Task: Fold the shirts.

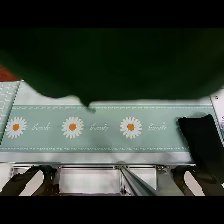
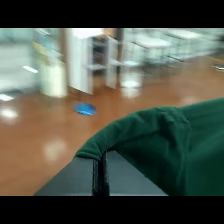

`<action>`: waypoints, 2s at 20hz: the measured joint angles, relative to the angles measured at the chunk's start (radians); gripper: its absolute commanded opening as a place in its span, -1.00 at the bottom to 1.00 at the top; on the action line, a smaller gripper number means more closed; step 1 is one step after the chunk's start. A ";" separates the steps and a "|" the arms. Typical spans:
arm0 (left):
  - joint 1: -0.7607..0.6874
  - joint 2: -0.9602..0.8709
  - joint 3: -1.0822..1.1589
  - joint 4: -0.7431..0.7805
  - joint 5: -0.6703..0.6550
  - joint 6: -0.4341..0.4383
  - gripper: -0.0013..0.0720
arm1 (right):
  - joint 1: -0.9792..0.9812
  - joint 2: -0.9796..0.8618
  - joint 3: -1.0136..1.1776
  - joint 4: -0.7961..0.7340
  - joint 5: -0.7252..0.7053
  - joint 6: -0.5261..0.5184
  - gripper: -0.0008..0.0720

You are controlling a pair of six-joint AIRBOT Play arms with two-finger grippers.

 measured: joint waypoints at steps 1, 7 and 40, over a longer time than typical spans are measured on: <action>0.000 0.031 0.002 0.036 -0.004 -0.003 -0.91 | 0.000 0.015 0.000 -0.009 0.036 0.006 -0.92; 0.000 0.144 -0.257 0.132 -0.085 -0.049 -0.91 | 0.000 0.044 -0.160 0.006 0.163 0.033 -0.92; 0.085 -0.732 -0.563 0.206 -0.199 -0.096 0.43 | -0.240 -0.830 -0.523 0.228 -0.055 -0.026 0.16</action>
